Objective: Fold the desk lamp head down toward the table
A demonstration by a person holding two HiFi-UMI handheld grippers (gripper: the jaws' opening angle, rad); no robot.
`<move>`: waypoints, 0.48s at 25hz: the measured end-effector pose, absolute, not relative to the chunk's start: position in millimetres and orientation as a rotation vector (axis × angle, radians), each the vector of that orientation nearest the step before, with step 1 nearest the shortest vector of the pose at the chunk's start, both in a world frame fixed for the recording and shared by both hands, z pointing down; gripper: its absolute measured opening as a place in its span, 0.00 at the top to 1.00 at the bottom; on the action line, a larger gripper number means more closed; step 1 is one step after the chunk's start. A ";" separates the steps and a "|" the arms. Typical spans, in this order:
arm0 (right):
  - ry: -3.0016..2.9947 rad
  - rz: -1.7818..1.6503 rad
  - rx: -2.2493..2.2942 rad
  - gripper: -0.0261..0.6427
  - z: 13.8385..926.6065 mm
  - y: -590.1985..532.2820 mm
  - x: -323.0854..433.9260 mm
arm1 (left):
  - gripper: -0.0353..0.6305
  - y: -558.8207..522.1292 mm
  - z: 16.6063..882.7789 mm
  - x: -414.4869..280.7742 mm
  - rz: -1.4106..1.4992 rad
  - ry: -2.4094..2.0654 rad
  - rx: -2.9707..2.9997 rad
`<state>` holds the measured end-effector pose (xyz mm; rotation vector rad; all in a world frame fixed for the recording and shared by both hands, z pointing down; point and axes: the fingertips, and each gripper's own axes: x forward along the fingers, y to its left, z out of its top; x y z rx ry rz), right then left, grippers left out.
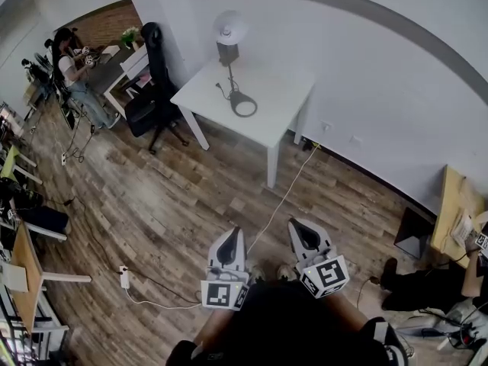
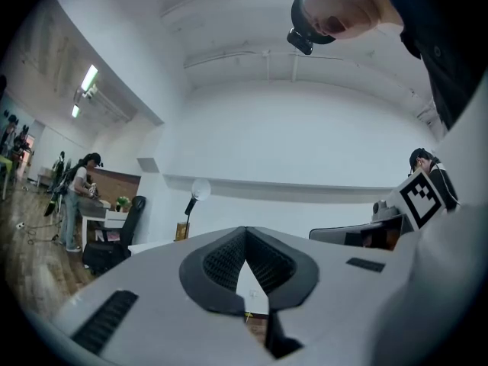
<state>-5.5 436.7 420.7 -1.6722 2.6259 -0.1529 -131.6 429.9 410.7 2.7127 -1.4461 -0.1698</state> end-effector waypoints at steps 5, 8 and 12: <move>2.599 -0.140 -1.696 0.94 421.3 434.0 -3.5 | 0.92 426.7 414.3 -134.0 -0.169 -1.453 2.706; 2.583 -0.141 -1.711 0.92 421.7 430.6 -2.5 | 0.92 422.9 413.7 -136.3 -0.175 -1.459 2.709; 2.575 -0.145 -1.723 0.80 418.2 426.8 -3.4 | 0.78 417.7 409.4 -141.7 -0.186 -1.457 2.708</move>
